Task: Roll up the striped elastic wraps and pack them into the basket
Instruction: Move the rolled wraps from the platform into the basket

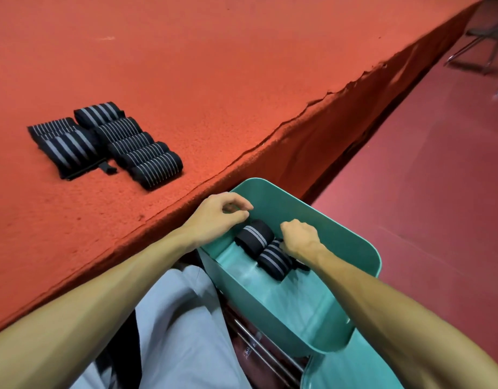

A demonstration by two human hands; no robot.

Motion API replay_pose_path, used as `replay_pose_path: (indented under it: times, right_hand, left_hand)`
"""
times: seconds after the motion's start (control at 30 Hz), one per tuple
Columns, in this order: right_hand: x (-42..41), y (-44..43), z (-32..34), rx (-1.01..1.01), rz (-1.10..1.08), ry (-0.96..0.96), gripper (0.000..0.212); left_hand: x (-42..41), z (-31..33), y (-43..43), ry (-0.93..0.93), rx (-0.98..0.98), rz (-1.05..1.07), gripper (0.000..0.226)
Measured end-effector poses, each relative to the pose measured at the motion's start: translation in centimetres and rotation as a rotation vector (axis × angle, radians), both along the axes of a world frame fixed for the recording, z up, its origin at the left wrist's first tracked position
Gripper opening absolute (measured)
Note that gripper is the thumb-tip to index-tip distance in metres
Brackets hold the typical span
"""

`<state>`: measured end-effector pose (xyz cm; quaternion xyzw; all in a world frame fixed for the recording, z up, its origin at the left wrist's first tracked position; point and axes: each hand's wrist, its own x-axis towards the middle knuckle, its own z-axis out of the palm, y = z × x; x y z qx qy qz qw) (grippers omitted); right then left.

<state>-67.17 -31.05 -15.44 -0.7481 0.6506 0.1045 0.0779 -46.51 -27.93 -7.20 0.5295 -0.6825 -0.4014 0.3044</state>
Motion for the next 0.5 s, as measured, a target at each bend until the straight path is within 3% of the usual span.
replay_pose_path:
  times: [0.33,0.5]
  right_hand:
    - [4.3,0.8,10.5,-0.256,0.095,-0.327,0.025]
    - [11.2,0.7,15.9,-0.355,0.360,-0.478,0.024]
  left_hand:
    - [5.4,5.9,3.1,0.112,-0.164,0.121,0.012]
    - [11.2,8.1,4.5,0.046,-0.224,0.283,0.018]
